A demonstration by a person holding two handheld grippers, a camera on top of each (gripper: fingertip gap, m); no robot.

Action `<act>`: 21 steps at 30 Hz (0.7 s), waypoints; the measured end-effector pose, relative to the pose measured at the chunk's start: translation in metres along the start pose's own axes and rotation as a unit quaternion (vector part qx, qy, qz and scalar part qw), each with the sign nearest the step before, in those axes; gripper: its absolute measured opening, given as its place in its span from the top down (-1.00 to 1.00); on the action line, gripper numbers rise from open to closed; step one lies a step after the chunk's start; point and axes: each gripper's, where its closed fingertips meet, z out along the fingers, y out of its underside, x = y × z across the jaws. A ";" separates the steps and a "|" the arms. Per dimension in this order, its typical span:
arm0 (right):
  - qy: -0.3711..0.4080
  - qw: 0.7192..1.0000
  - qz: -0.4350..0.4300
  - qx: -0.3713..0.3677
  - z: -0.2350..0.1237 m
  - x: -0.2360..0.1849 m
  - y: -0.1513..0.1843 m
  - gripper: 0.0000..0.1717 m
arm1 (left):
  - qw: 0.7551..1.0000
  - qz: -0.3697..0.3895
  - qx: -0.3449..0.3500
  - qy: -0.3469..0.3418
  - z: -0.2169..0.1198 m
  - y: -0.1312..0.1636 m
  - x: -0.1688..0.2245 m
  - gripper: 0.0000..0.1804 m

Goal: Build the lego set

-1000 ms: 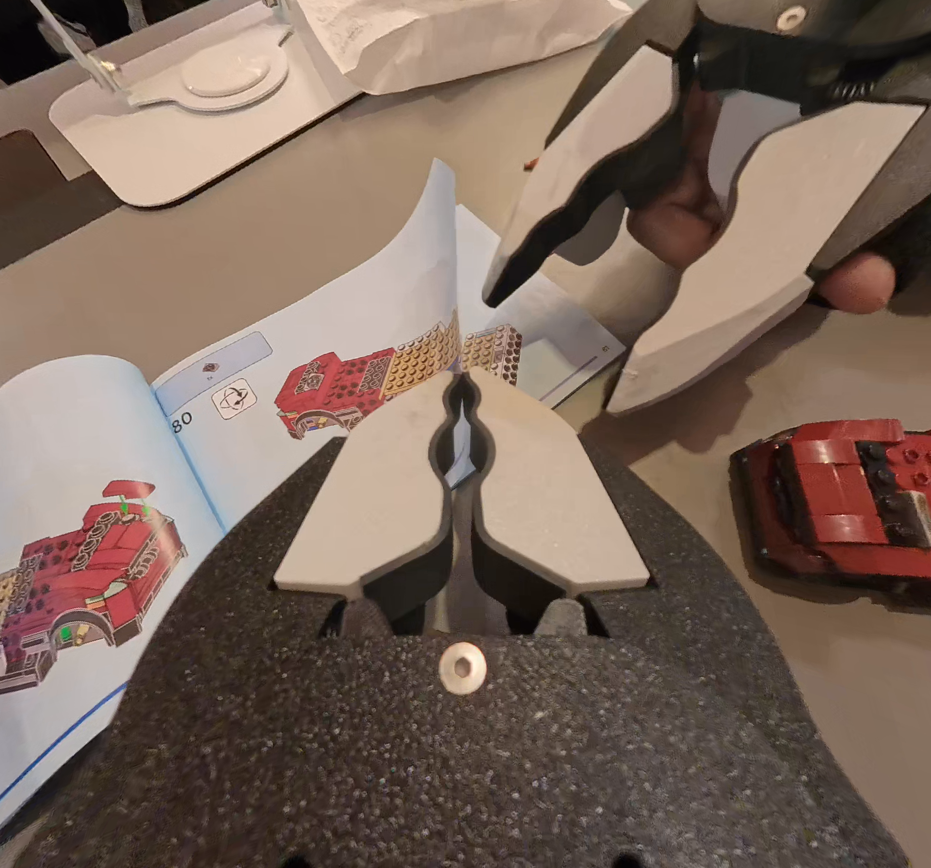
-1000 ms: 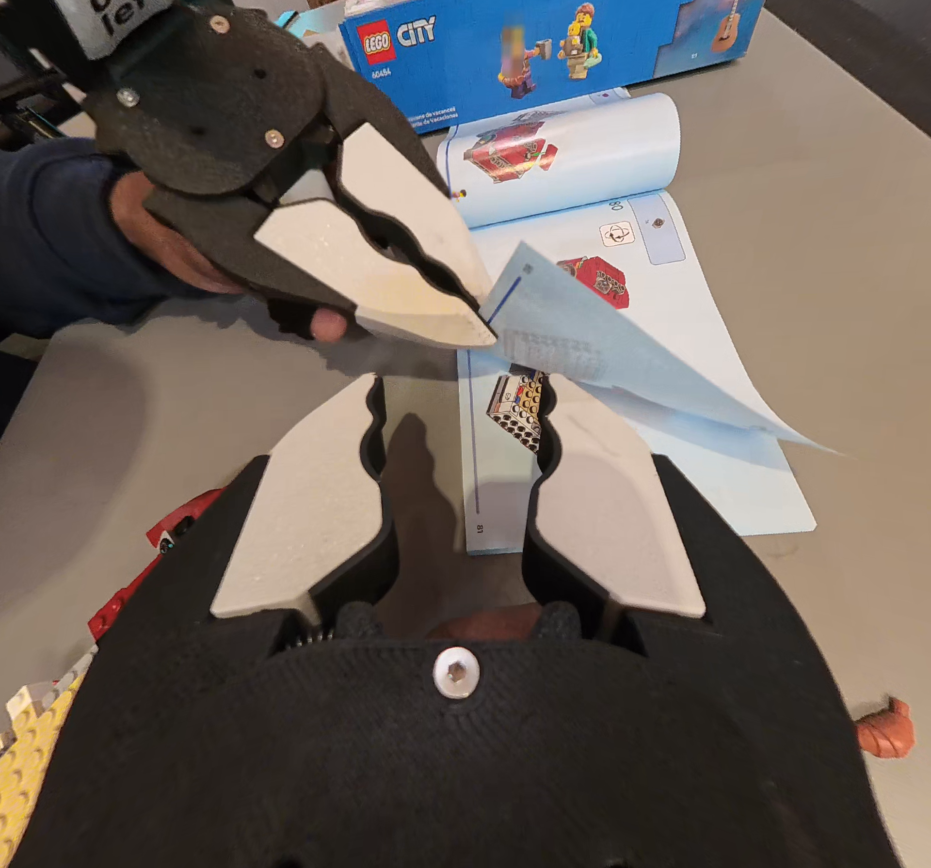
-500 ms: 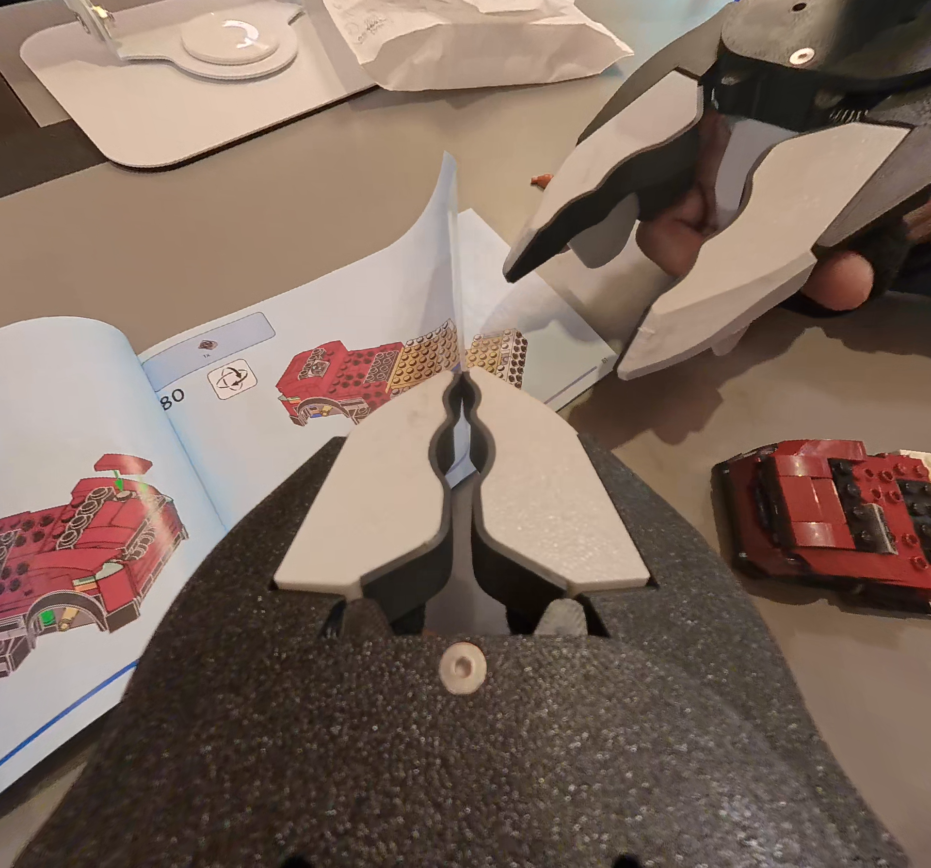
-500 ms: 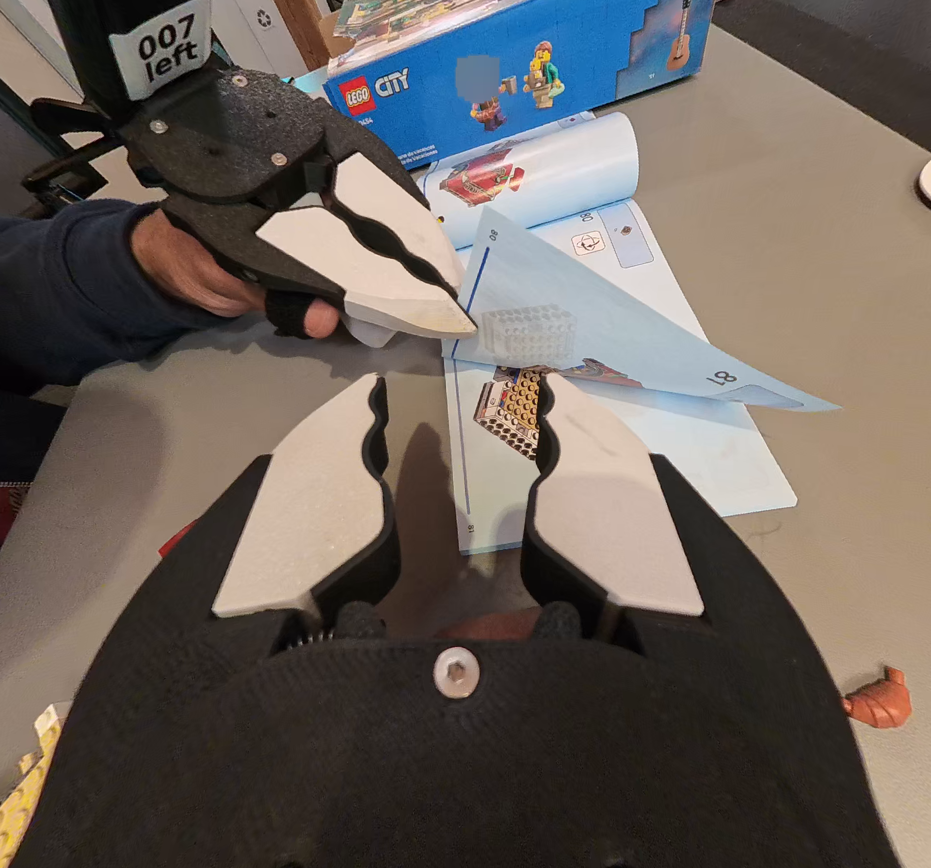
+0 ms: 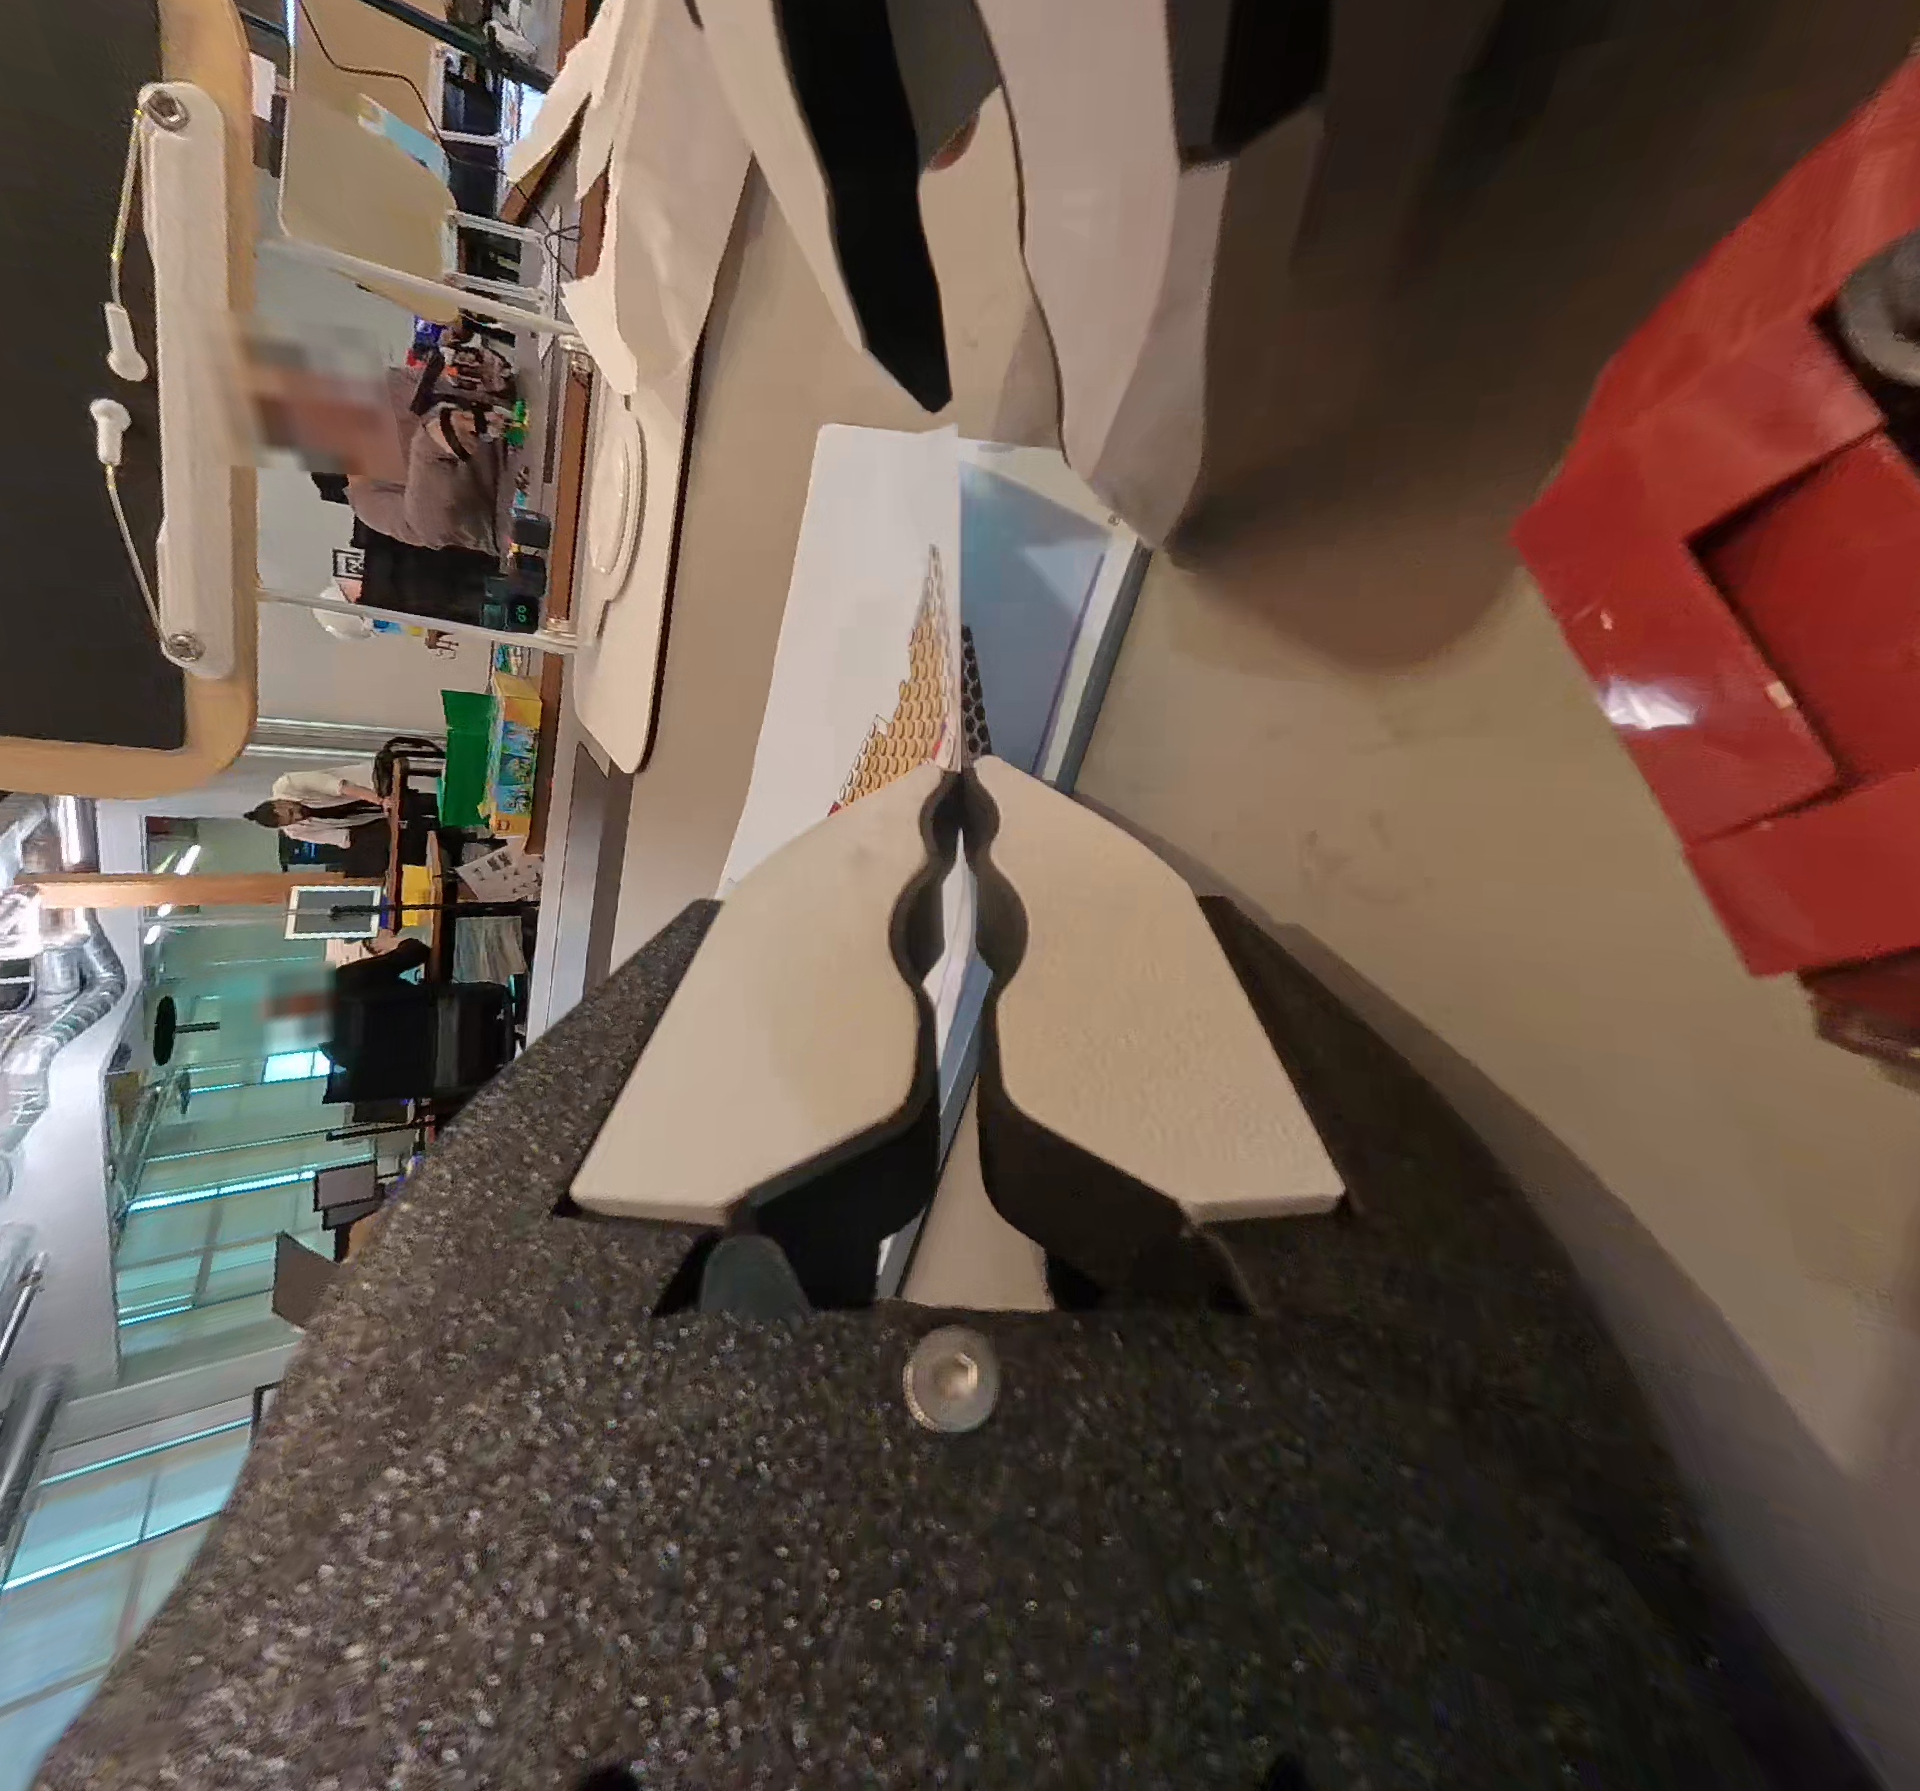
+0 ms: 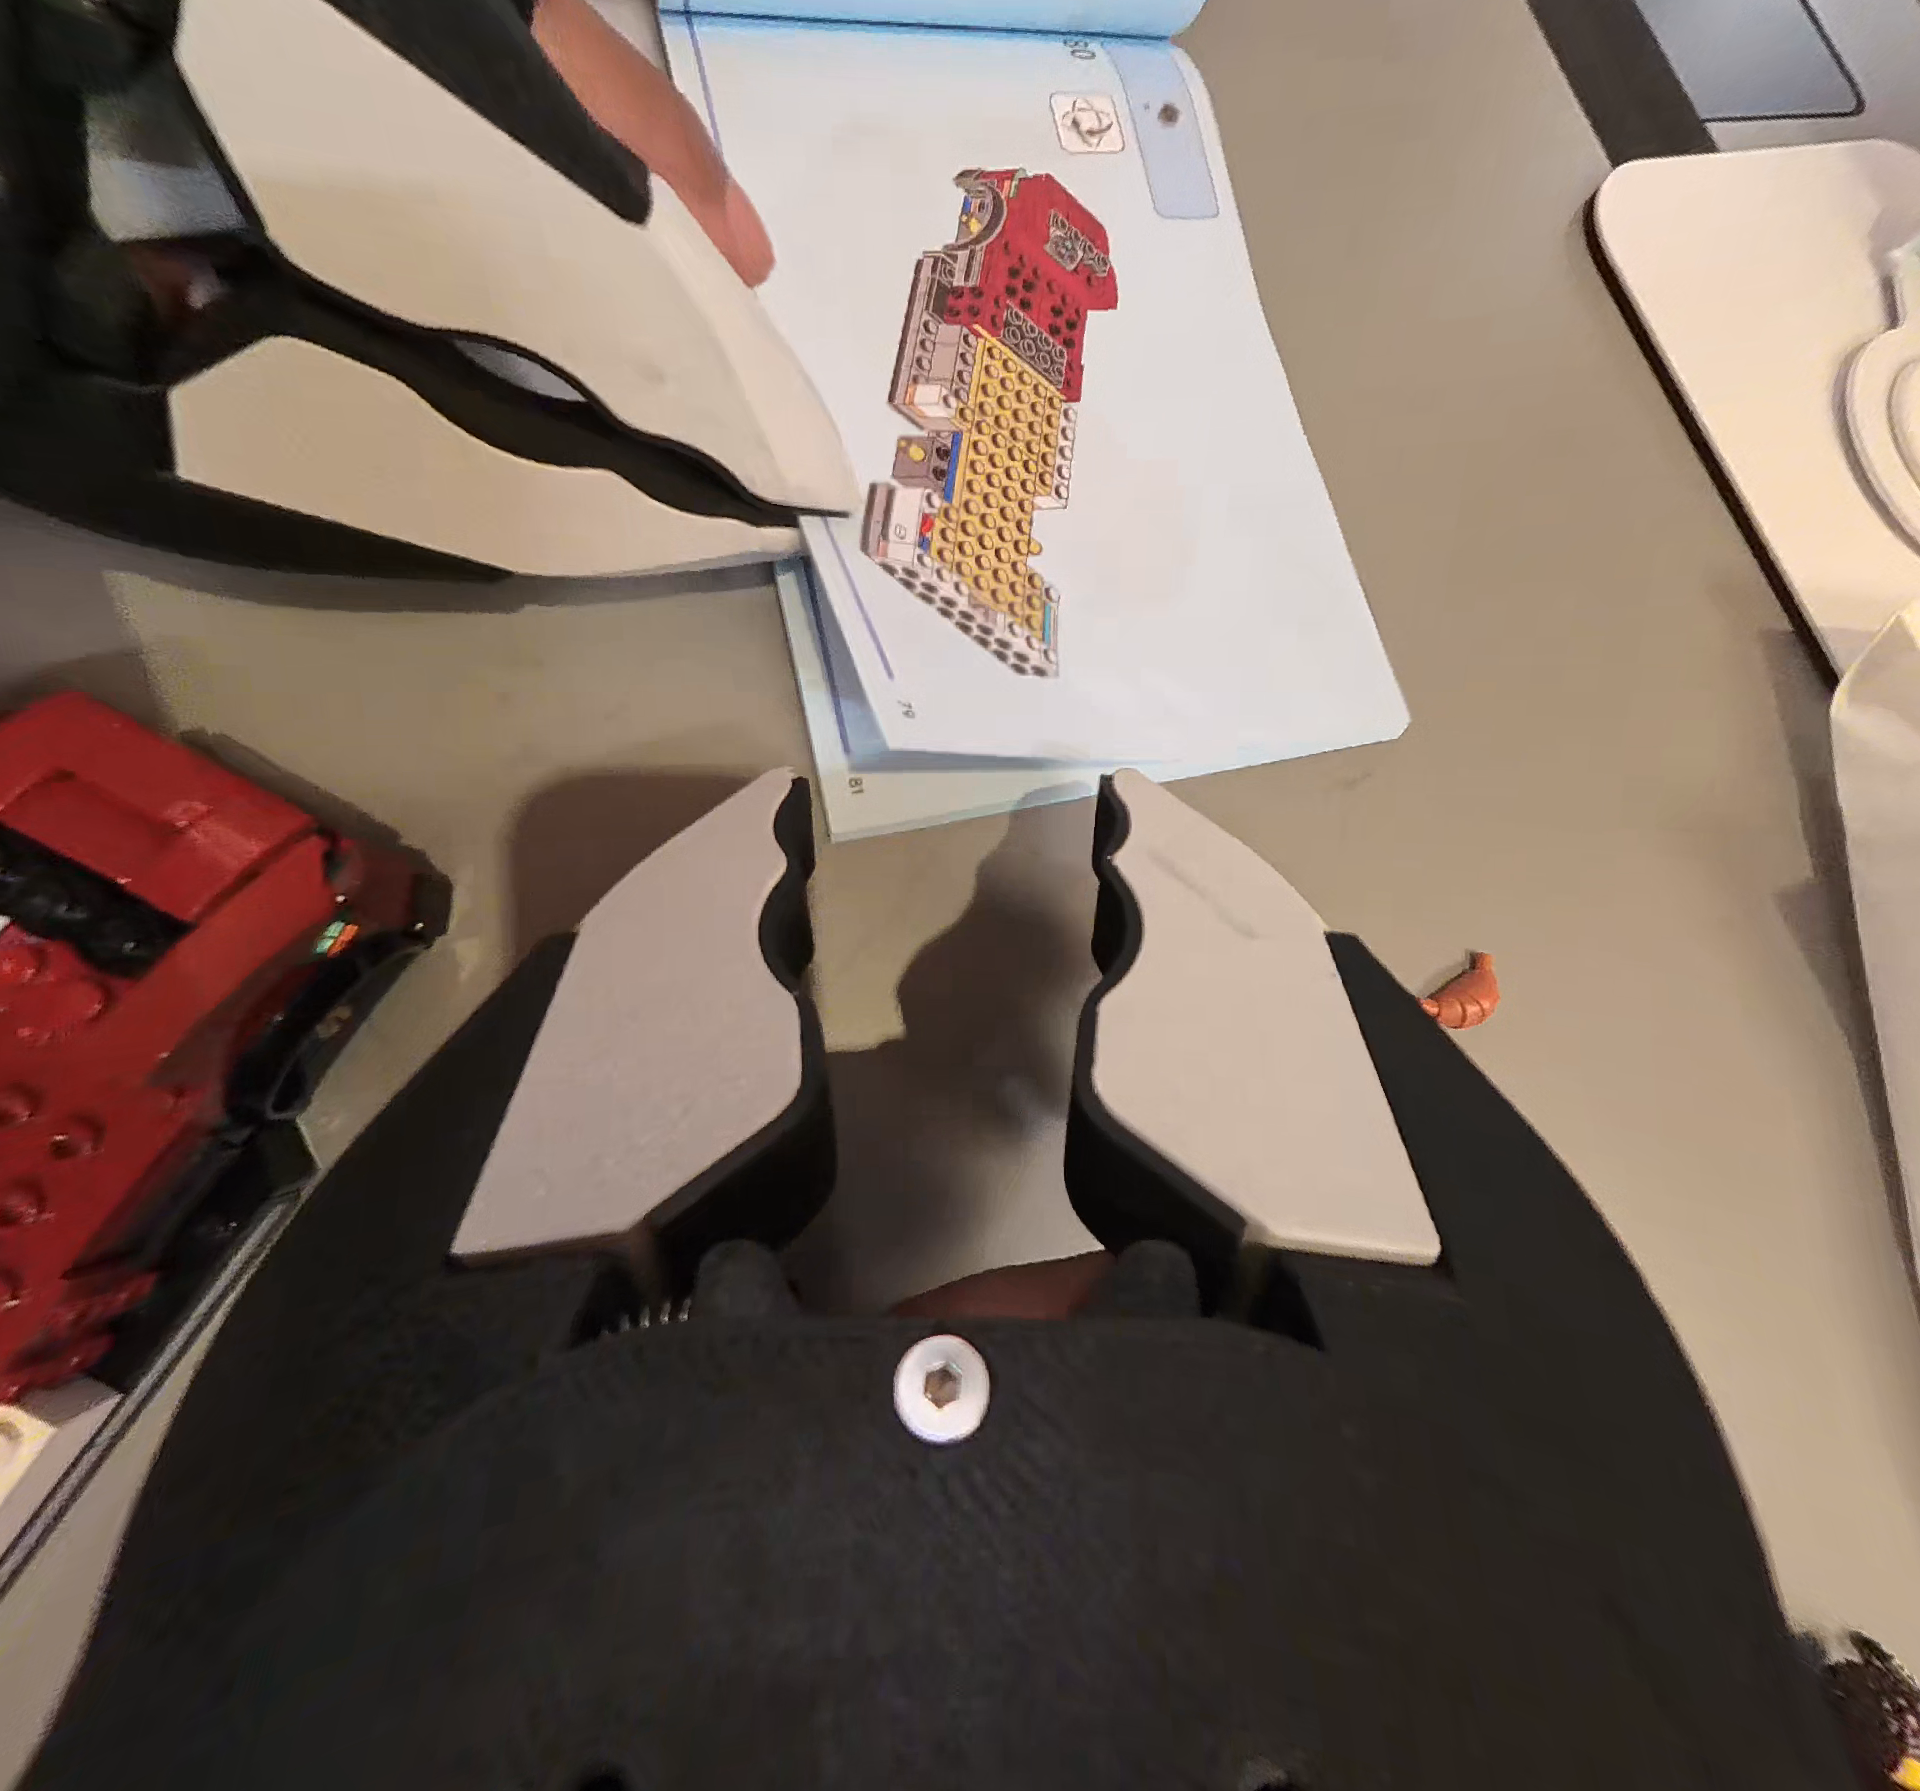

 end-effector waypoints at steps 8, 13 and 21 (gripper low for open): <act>-0.005 1.000 0.014 -0.006 0.001 0.002 0.001 0.38 | 0.999 -0.036 0.006 0.000 -0.001 0.001 -0.004 1.00; 0.002 1.000 0.012 -0.004 0.001 0.003 0.000 0.36 | 0.973 -0.224 0.047 -0.007 -0.010 0.010 -0.036 1.00; 0.004 1.000 0.005 -0.001 0.001 0.002 -0.001 0.37 | 0.790 -0.599 0.107 -0.081 -0.053 0.098 -0.113 1.00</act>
